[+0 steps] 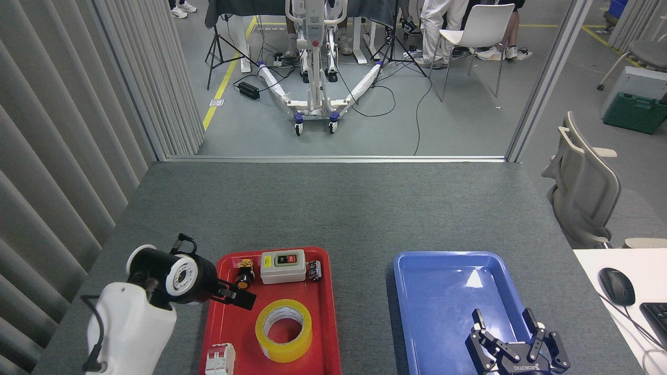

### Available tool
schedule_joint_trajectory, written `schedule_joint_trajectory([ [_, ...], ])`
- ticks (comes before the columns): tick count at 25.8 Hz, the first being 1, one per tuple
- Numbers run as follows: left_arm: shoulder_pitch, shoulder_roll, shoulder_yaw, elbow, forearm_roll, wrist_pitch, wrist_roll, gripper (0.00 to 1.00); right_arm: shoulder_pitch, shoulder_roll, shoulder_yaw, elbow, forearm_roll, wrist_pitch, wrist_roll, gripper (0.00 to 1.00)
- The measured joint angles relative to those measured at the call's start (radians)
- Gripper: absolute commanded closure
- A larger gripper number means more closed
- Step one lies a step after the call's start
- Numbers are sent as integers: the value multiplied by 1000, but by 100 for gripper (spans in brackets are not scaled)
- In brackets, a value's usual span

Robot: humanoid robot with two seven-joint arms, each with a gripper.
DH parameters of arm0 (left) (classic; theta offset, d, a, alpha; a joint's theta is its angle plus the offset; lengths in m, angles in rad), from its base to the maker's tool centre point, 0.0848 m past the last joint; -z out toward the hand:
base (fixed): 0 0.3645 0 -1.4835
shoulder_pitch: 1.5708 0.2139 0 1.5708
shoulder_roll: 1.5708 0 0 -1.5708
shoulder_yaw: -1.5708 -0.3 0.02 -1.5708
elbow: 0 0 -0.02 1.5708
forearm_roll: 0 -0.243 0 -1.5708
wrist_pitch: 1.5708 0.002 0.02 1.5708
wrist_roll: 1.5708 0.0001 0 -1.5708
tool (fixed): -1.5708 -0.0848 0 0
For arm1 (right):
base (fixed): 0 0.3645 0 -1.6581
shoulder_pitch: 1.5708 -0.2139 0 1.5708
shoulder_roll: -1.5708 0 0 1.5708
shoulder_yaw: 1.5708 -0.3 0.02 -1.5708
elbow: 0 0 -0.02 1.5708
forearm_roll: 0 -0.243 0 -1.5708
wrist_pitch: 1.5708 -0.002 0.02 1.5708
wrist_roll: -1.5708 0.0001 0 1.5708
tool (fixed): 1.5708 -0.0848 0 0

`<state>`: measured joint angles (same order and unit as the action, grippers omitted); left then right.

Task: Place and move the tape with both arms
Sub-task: 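Lower the left gripper onto the yellow tape roll and grasp it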

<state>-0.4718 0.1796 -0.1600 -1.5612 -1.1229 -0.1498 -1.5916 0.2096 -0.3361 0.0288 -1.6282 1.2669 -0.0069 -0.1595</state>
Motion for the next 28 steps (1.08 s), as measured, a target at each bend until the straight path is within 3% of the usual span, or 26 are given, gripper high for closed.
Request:
schedule_joint_trajectory([
  [7,-88,-85,-30,188,-16,-1,-52,1,1,6,-1,-1,6,1,27,0],
  [10,-103,-97,-37,259,-29,-1,-52,11,2,6,-1,-2,6,1,35,0],
  [20,-138,-138,-65,426,-106,0,-52,14,15,2,-7,-31,6,4,32,1],
  [22,-145,-146,-65,450,-111,0,-52,16,20,3,-7,-31,8,18,29,5],
  [28,-165,-158,-65,511,-116,0,-43,16,23,9,-5,-30,38,47,25,1],
])
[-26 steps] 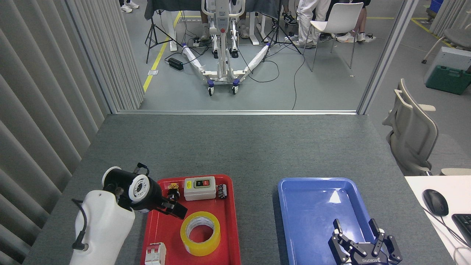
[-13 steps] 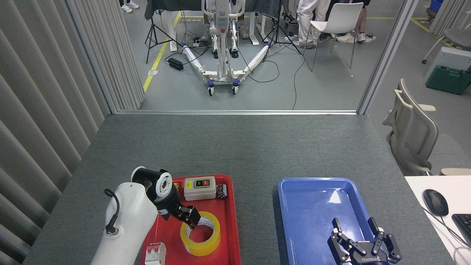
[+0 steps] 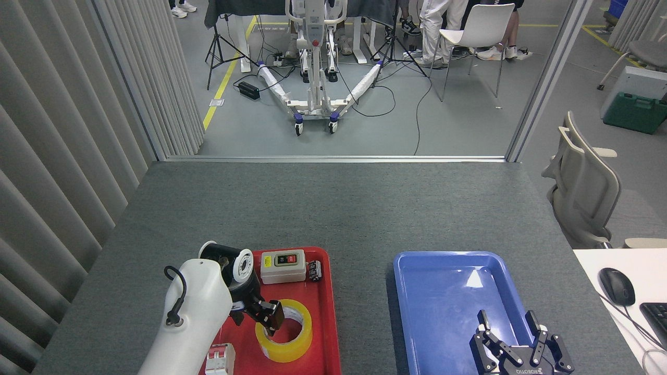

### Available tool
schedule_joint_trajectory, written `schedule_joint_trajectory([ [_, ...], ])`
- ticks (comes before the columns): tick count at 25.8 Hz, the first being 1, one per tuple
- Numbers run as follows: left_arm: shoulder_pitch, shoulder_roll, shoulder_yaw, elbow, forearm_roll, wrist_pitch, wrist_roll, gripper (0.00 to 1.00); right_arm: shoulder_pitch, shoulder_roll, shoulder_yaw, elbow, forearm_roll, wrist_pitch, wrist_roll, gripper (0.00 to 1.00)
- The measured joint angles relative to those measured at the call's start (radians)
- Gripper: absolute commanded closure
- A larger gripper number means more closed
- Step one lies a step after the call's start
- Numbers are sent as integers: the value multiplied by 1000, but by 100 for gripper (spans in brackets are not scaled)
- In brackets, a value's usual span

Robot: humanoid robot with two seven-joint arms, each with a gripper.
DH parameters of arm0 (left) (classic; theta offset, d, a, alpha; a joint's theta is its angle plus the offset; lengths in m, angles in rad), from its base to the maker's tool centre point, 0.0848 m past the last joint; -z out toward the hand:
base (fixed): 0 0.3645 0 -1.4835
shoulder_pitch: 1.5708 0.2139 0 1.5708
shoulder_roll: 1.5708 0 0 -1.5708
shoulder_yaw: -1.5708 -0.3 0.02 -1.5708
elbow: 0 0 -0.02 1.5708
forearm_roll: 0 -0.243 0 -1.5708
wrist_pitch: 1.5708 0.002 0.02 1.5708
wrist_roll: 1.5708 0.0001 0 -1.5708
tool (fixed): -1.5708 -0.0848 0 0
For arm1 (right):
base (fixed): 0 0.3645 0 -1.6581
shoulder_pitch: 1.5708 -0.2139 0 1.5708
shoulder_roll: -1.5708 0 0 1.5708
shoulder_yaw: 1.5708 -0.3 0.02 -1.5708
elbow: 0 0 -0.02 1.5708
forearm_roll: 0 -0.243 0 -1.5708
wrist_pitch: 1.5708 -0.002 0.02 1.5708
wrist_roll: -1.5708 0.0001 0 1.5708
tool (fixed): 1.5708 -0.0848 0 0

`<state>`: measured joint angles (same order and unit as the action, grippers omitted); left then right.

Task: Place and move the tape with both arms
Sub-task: 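Lower the left gripper onto the yellow tape roll and grasp it, then lift the tape roll and carry it toward the blue tray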

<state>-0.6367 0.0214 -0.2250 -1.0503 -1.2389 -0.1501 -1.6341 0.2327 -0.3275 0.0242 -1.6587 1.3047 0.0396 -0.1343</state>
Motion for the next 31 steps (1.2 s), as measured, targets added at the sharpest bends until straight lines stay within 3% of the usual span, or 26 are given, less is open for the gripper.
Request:
schedule_joint_trajectory([
  [9,-7,-12,1,28,-1,21,117,17,2,2,2,2,13,-3,1,1],
  [15,-15,-15,-2,95,-2,63,180,45,5,2,3,3,27,-3,2,1],
  [17,-18,-16,-2,111,-1,73,207,49,8,2,4,3,30,-3,2,1],
  [18,-18,-16,-3,118,-1,78,222,57,9,2,4,3,31,-3,2,2],
  [20,-19,-17,-3,138,-1,88,240,89,14,1,5,3,33,2,2,2],
  [21,-19,-19,-4,146,-1,90,247,100,16,1,5,3,33,7,2,2],
  [31,-24,-42,-9,160,17,75,249,100,16,-3,5,3,34,-13,5,2],
])
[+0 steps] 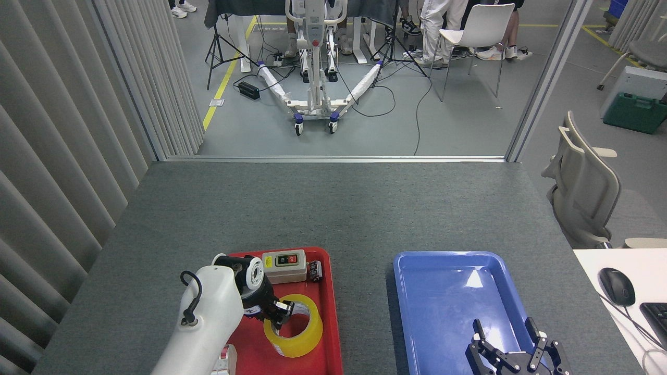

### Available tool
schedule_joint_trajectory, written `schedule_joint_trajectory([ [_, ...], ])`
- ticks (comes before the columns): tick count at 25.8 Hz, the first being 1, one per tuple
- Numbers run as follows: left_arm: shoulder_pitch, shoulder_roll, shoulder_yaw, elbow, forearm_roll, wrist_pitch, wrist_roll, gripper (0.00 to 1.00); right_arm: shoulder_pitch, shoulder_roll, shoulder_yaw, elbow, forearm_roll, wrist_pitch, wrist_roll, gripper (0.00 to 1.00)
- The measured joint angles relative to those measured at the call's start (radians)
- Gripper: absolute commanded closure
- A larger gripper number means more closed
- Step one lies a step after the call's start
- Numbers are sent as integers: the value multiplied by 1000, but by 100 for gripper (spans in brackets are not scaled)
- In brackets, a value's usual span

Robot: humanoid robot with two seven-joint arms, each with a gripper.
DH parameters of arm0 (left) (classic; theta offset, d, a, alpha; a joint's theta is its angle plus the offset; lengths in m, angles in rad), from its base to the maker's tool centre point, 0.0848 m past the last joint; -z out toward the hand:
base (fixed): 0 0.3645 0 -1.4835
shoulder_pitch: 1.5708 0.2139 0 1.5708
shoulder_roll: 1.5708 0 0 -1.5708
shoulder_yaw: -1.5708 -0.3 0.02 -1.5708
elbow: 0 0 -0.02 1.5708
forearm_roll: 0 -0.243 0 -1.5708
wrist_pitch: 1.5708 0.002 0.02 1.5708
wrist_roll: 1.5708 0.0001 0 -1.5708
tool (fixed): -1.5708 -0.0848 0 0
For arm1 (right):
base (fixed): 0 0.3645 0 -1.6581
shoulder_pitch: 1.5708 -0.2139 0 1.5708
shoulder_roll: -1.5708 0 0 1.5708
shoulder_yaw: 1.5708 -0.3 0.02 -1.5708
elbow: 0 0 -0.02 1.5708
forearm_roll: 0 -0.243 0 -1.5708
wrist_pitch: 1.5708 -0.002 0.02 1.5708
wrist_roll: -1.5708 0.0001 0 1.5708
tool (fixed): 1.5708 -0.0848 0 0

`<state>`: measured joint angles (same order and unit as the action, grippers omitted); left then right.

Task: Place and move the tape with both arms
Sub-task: 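Lift the tape roll and carry it toward the blue tray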

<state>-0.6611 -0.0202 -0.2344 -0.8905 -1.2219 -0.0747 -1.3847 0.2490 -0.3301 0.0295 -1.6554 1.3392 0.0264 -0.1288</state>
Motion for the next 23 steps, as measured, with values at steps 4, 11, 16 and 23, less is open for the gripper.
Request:
schedule_joint_trajectory([
  [4,-30,7,-2,-24,85,-132,-28,100,3,0,0,1,0,-10,3,2],
  [11,-82,3,-1,19,610,-637,-41,100,4,0,-2,2,0,-36,-6,2],
  [16,-83,-74,-2,130,886,-701,-32,100,4,-4,-13,1,5,-156,-9,1],
  [23,-83,-118,-47,209,989,-710,-30,100,37,-30,-118,-15,20,-626,-117,1],
])
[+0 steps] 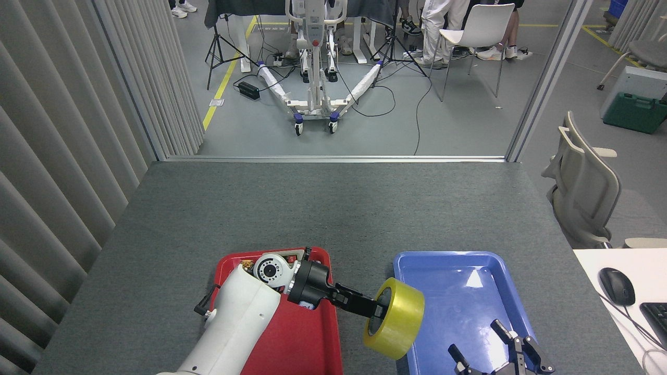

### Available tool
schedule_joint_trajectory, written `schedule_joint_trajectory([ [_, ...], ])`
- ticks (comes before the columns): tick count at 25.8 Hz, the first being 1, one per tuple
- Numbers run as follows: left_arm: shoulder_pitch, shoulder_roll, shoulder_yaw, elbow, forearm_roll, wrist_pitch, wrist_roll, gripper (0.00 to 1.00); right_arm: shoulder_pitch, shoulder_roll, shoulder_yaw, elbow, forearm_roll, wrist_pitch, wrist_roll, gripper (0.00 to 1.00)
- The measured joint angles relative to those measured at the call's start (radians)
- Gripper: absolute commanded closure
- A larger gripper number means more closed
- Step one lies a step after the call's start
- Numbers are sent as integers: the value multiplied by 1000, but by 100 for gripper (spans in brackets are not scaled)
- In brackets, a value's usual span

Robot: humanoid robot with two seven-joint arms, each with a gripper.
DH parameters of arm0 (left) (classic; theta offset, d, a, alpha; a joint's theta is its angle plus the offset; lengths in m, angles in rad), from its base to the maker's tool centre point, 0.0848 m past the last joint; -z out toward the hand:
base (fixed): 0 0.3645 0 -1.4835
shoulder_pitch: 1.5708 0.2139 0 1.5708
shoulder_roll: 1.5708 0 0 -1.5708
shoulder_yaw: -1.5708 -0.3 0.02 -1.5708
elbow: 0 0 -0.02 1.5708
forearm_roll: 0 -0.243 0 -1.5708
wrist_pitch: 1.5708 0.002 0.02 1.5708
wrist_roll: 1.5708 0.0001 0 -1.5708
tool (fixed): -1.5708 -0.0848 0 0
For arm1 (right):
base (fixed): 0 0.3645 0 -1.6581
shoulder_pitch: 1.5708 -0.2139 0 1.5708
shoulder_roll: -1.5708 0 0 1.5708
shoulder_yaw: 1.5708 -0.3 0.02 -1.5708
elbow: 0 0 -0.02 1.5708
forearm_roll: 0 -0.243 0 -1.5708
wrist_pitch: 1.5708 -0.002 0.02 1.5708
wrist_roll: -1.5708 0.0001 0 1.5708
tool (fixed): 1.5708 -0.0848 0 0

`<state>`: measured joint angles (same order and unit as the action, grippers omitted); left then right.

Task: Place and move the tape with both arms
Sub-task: 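Lift the tape roll and carry it toward the blue tray, then bring the right gripper under the tape roll held by the left gripper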

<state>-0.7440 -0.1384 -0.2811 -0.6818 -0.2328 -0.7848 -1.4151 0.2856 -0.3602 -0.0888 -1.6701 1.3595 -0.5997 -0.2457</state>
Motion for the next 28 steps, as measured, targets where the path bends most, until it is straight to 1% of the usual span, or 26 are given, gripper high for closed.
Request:
schedule_joint_trajectory([
  [1,0,-1,-4,3,4,0,0,100,6,-7,-19,-8,2,-56,-19,1],
  [3,-1,-2,-8,6,16,-1,0,100,24,-16,-61,-26,5,-125,-49,1],
  [5,-2,-3,-10,6,27,-1,0,100,38,-18,-88,-42,5,-158,-66,1],
  [8,-2,-3,-12,8,35,-1,0,100,49,-16,-96,-59,5,-177,-76,1],
  [13,-2,-3,-13,8,37,-1,4,100,58,-2,-35,-95,13,-184,-79,1],
  [21,0,-3,-14,9,34,-1,4,100,40,30,78,-108,66,-186,-61,3],
  [23,0,-3,-14,10,33,-1,3,100,25,43,108,-106,82,-186,-54,6],
  [25,1,-3,-15,9,29,-1,3,100,7,56,147,-103,108,-186,-48,11],
  [27,3,-3,-19,8,27,-1,3,100,-5,66,180,-102,130,-186,-46,21],
  [28,7,-3,-22,6,26,-1,2,100,-8,69,190,-101,138,-186,-46,31],
])
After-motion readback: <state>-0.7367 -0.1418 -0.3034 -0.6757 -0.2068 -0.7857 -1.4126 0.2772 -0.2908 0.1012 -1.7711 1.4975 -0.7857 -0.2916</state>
